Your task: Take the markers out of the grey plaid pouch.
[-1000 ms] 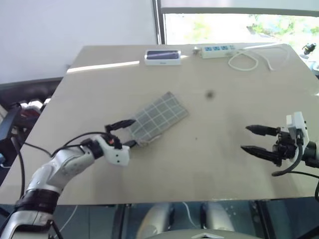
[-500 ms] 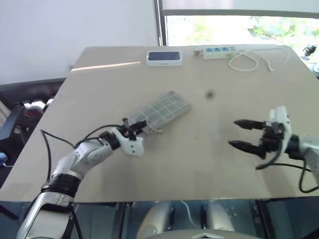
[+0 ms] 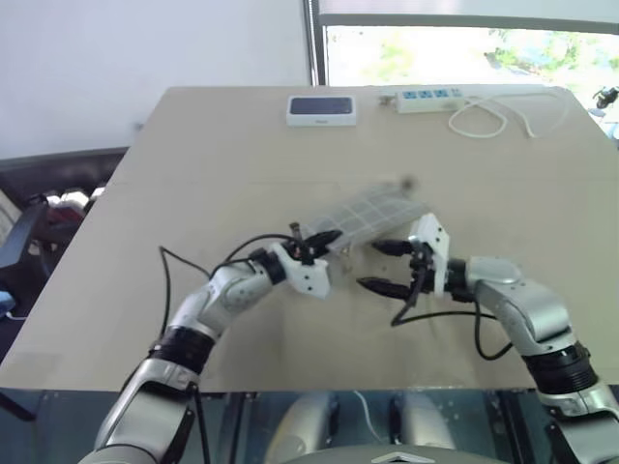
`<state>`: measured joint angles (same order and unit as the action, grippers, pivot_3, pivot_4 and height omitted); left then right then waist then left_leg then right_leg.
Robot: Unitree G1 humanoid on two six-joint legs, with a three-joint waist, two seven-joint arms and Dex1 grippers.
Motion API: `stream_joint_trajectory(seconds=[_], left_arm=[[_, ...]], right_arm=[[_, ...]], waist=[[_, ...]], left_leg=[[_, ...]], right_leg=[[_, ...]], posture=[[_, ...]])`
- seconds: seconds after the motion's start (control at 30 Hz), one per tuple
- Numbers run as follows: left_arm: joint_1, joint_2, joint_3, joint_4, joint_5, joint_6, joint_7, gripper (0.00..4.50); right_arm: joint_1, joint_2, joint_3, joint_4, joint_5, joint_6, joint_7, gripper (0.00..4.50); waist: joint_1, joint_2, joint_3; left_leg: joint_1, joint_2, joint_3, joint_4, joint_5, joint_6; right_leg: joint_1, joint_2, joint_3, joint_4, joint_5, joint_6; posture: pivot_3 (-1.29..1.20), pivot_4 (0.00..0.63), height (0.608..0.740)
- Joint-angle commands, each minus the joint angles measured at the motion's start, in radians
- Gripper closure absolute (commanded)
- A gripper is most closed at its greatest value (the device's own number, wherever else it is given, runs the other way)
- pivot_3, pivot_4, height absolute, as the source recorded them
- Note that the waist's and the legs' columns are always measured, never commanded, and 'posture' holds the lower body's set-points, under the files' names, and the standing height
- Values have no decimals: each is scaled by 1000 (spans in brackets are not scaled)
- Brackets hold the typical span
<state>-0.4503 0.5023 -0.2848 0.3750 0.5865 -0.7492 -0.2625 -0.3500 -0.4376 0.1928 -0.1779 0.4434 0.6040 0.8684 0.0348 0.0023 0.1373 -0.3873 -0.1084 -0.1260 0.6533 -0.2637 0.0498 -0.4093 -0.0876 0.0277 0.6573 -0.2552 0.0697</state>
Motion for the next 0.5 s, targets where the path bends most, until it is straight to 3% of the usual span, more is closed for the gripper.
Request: stream_joint_trajectory(seconds=[0.03,0.27,0.37,0.5], left_arm=[[-9,-32,-34,-18,-6,11,-1,4437],[-36,-53,-45,2,-10,28,10,4437],[-45,-56,-46,9,-13,31,12,4500],[-54,-58,-46,25,-17,27,16,4500]], right_arm=[[-51,71,-39,16,48,106,-89,0],[-76,101,-12,30,42,151,-96,0],[-65,109,-15,16,62,166,-86,869],[-42,97,-18,-10,71,177,-79,2834]], waist=[[-8,0,0],[-22,0,0],[-24,0,0],[-24,0,0]], left_leg=[[0,0,0,0,0,0],[0,-1,0,0,0,0],[0,-1,0,0,0,0],[-1,0,0,0,0,0]], right_leg=[[0,0,0,0,0,0],[0,0,0,1,0,0],[-1,0,0,2,0,0],[-2,0,0,2,0,0]], posture=[[0,150,740],[0,150,740],[0,150,740],[0,150,740]])
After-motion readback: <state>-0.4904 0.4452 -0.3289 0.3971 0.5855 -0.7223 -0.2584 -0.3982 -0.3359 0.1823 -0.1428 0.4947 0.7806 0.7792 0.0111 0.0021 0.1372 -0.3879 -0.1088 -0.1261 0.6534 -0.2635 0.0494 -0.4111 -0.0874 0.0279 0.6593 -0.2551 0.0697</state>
